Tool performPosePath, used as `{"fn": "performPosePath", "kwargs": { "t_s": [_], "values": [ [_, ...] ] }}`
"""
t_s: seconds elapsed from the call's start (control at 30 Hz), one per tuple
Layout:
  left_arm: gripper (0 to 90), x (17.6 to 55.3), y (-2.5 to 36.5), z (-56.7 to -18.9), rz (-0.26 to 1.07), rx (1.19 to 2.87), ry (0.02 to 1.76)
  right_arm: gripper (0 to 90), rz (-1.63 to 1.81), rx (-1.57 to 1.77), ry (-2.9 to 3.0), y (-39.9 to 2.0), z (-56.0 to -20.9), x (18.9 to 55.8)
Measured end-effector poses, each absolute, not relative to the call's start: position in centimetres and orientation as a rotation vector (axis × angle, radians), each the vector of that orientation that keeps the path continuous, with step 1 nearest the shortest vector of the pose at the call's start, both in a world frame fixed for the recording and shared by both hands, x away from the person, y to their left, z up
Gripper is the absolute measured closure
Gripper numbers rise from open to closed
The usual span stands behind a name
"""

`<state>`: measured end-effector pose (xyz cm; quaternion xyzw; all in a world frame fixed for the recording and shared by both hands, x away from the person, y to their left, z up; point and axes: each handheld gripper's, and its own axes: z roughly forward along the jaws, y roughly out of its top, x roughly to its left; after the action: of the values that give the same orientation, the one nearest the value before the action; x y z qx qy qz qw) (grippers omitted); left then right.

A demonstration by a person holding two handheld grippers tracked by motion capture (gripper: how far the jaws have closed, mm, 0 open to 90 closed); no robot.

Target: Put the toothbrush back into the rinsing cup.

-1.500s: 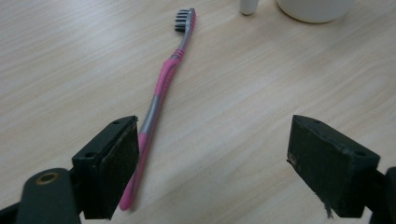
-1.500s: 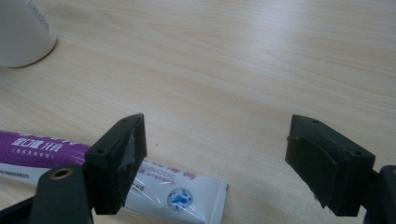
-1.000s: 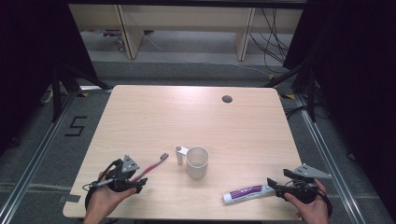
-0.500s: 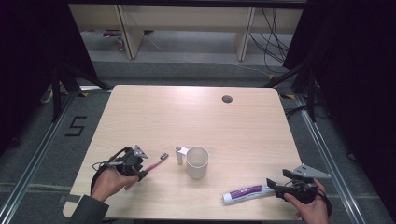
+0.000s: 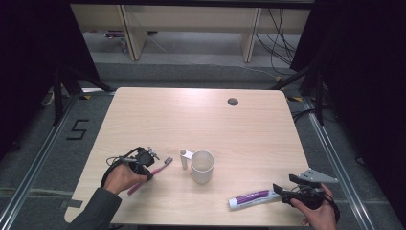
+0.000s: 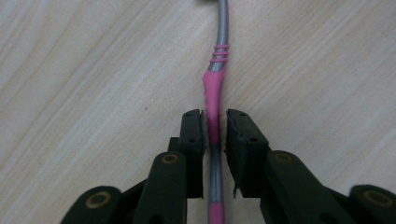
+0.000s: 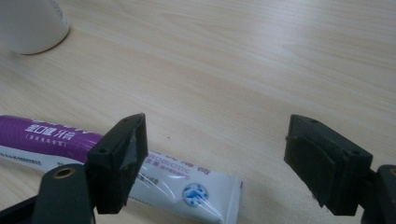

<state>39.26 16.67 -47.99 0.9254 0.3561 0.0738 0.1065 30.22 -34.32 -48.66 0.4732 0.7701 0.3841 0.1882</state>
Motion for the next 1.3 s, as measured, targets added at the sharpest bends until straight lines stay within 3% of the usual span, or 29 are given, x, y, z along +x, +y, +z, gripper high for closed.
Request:
{"fn": "performPosePath", "kwargs": {
  "t_s": [0.83, 1.3],
  "values": [
    [82.8, 41.0, 15.6, -48.0, 0.051, 2.865, 1.046, 22.2, 1.082, 1.319, 2.174, -34.2, -48.7, 30.2],
    [83.1, 40.9, 17.1, -45.8, 0.135, 2.701, 1.013, 22.3, 1.101, 1.366, 2.161, -34.2, -48.6, 30.1]
  ]
}}
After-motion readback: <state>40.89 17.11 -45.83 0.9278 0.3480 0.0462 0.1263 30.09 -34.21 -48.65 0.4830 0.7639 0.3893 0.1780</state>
